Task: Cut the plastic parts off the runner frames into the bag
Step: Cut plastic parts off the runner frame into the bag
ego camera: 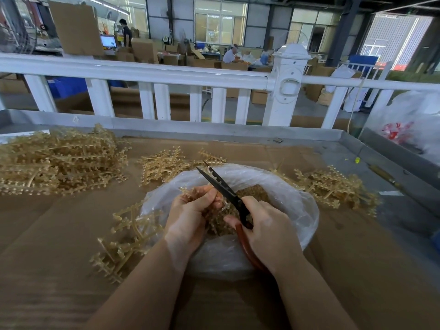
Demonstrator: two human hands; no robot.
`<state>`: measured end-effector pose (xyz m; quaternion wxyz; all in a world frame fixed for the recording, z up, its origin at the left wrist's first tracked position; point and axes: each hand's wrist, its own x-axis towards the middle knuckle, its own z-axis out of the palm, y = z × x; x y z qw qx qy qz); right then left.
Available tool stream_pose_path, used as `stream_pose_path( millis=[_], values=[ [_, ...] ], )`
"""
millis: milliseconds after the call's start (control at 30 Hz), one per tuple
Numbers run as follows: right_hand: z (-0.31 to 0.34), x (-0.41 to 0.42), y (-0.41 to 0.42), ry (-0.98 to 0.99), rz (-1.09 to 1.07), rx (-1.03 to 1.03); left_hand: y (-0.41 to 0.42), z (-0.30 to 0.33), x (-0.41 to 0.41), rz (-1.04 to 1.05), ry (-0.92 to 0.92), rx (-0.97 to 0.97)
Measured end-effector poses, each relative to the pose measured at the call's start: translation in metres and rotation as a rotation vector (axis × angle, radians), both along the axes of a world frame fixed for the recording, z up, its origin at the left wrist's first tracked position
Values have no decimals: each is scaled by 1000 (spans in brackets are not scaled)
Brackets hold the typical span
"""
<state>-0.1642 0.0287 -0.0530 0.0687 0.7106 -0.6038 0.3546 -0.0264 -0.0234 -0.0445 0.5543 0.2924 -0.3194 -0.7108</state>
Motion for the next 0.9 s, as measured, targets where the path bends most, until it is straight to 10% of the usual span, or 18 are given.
stream_pose_path(
  millis=[900],
  values=[
    [-1,-3,0,-13,-21,26,5,3,0,-13,-155,-22]
  ],
)
